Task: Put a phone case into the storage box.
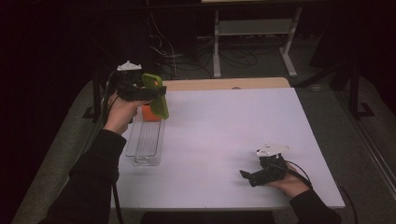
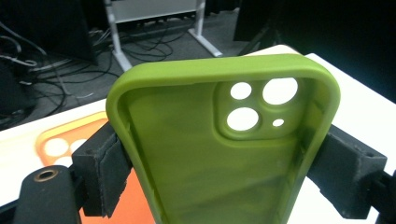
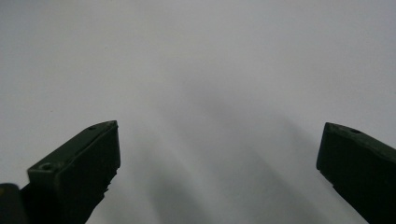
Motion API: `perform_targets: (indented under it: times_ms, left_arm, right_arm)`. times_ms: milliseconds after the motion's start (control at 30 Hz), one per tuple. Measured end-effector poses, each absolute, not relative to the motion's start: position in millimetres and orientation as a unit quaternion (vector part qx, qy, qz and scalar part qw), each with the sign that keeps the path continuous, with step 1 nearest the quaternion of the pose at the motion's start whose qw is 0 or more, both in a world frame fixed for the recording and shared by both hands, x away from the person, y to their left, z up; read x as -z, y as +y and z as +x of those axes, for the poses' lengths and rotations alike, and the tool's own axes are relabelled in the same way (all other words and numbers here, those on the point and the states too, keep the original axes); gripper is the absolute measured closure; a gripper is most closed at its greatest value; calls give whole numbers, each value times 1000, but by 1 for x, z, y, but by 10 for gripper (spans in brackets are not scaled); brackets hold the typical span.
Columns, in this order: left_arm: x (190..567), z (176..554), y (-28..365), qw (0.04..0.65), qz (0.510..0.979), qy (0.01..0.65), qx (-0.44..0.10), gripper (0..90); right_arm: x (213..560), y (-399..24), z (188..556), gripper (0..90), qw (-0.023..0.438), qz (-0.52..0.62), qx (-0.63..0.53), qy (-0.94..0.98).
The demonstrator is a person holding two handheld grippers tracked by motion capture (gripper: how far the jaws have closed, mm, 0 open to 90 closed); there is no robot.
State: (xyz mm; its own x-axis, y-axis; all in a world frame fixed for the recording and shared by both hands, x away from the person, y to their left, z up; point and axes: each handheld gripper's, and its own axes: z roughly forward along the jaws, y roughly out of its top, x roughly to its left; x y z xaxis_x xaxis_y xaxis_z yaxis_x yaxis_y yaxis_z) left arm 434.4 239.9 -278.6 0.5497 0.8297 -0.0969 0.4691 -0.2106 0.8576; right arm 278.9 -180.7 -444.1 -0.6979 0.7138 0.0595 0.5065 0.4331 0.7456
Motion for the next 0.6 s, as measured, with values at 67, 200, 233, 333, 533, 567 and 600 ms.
perform_targets:
  times_ms: [67, 200, 233, 333, 533, 567, 600]
  left_arm:
    - [279, 437, 243, 453, 752, 435, -201, 150]
    - [282, 442, 247, 451, 744, 448, -208, 150]
    - [282, 443, 249, 447, 745, 449, -208, 149]
    - [284, 445, 250, 442, 742, 458, -212, 149]
    - [288, 450, 250, 426, 734, 475, -230, 149]
    - [289, 451, 251, 420, 736, 477, -234, 149]
    - [290, 452, 251, 417, 735, 480, -237, 149]
  right_arm:
    - [444, -181, 279, 0, 133, 365, -388, 836]
    - [444, -181, 279, 0, 134, 363, -389, 836]
    - [444, -181, 279, 0, 134, 363, -389, 836]
    - [444, -181, 279, 0, 135, 362, -391, 836]
    - [444, -182, 280, 0, 137, 362, -391, 835]
    - [443, -182, 280, 0, 137, 361, -391, 835]
    - [443, -182, 280, 0, 138, 361, -391, 835]
